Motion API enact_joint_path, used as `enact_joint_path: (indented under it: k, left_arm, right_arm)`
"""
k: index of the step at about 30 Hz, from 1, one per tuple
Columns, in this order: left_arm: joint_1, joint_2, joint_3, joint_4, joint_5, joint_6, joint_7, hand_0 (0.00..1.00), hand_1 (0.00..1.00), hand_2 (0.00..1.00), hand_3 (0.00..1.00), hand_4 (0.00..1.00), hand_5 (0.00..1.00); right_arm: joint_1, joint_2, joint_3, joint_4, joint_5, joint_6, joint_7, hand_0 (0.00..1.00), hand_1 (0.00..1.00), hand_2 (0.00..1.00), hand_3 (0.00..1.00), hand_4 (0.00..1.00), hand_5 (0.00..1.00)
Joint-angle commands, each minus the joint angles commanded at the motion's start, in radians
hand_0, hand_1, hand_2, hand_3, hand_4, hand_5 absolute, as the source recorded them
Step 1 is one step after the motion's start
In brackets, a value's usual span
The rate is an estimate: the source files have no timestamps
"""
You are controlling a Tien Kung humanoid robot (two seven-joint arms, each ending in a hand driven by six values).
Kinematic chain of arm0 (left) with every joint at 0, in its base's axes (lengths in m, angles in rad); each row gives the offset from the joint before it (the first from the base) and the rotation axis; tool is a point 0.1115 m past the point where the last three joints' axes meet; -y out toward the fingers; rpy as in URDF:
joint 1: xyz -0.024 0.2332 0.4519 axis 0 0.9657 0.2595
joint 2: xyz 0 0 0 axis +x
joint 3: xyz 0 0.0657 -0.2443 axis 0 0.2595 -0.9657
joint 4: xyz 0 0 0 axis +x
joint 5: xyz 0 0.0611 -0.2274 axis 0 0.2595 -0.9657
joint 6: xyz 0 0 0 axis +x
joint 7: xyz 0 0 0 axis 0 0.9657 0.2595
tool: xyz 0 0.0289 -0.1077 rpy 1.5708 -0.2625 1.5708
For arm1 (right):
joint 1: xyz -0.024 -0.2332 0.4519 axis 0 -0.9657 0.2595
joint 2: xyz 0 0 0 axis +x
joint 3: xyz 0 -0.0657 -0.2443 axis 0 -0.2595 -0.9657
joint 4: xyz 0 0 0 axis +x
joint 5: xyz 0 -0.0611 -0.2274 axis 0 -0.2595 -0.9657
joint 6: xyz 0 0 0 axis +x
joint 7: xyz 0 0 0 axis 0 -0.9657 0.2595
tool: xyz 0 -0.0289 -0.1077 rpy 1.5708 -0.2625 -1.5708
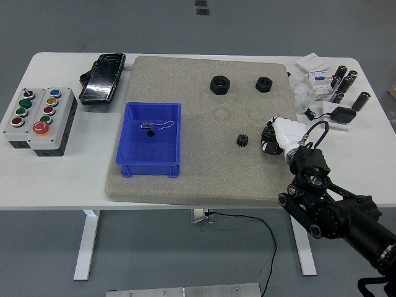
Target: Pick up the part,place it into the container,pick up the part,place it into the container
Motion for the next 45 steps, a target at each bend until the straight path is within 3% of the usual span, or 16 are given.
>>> enact_joint_path:
  k: [10, 18, 24, 28, 35, 36, 37, 41, 42, 45]
  left_arm:
    - [0.0, -0.001, 0.003, 0.0, -0.005, 0.0, -0.001, 0.668, 0.633, 0.548, 0.599, 0.687, 0.357]
    - [0.001, -0.001, 0.001, 0.0, -0.004, 0.001, 0.0, 0.668, 0.633, 0.549, 0.599, 0.686, 0.351]
    - [0.002, 0.0, -0.004, 0.0, 0.0, 0.0, 0.002, 0.667, 0.633, 0.549, 0.599, 0.688, 0.354]
    - [0.001, 0.001, -0.005, 0.0, 0.003, 0.0, 0.003, 0.667, 0.633, 0.549, 0.599, 0.688, 0.354]
    - [0.002, 0.004, -0.006, 0.0, 0.004, 0.0, 0.004, 0.667, 0.633, 0.549, 0.599, 0.691, 0.353]
    - [0.003, 0.004, -0.006, 0.0, 0.004, 0.0, 0.005, 0.667, 0.633, 0.55, 0.6, 0.694, 0.355]
    - [0.005, 0.003, -0.005, 0.0, 0.002, 0.0, 0.005, 0.667, 0.633, 0.55, 0.6, 0.694, 0.355]
    - [0.01, 0.001, -0.002, 0.0, -0.004, 0.001, 0.004, 0.667, 0.633, 0.55, 0.6, 0.694, 0.355]
    - [0.011, 0.0, -0.003, 0.0, -0.004, 0.001, 0.005, 0.667, 0.632, 0.55, 0.6, 0.697, 0.357]
    - [0.013, -0.003, -0.006, 0.0, -0.002, 0.002, 0.006, 0.667, 0.632, 0.55, 0.6, 0.697, 0.357]
  right_arm:
    - [0.003, -0.004, -0.009, 0.015, -0.002, -0.028, 0.014, 0.61, 0.626, 0.586, 0.638, 0.27, 0.002]
    - [0.03, -0.01, -0.051, 0.146, 0.002, -0.051, 0.001, 0.6, 0.622, 0.585, 0.643, 0.314, 0.002]
    - [0.061, 0.045, -0.113, 0.274, 0.044, -0.095, 0.011, 0.59, 0.624, 0.588, 0.644, 0.328, 0.002]
    - [0.074, 0.093, -0.188, 0.345, 0.132, -0.142, 0.073, 0.59, 0.624, 0.588, 0.644, 0.328, 0.002]
    - [0.075, 0.128, -0.309, 0.353, 0.334, -0.188, 0.206, 0.598, 0.636, 0.626, 0.668, 0.287, 0.002]
    - [0.074, 0.131, -0.319, 0.35, 0.361, -0.189, 0.218, 0.631, 0.662, 0.654, 0.678, 0.209, 0.054]
    - [0.072, 0.133, -0.327, 0.347, 0.385, -0.19, 0.226, 0.631, 0.662, 0.654, 0.678, 0.209, 0.054]
    - [0.071, 0.135, -0.345, 0.337, 0.439, -0.188, 0.231, 0.631, 0.662, 0.654, 0.678, 0.209, 0.054]
    - [0.072, 0.135, -0.348, 0.335, 0.441, -0.187, 0.229, 0.614, 0.672, 0.66, 0.686, 0.246, 0.144]
    - [0.073, 0.135, -0.365, 0.322, 0.43, -0.197, 0.207, 0.614, 0.672, 0.66, 0.686, 0.246, 0.144]
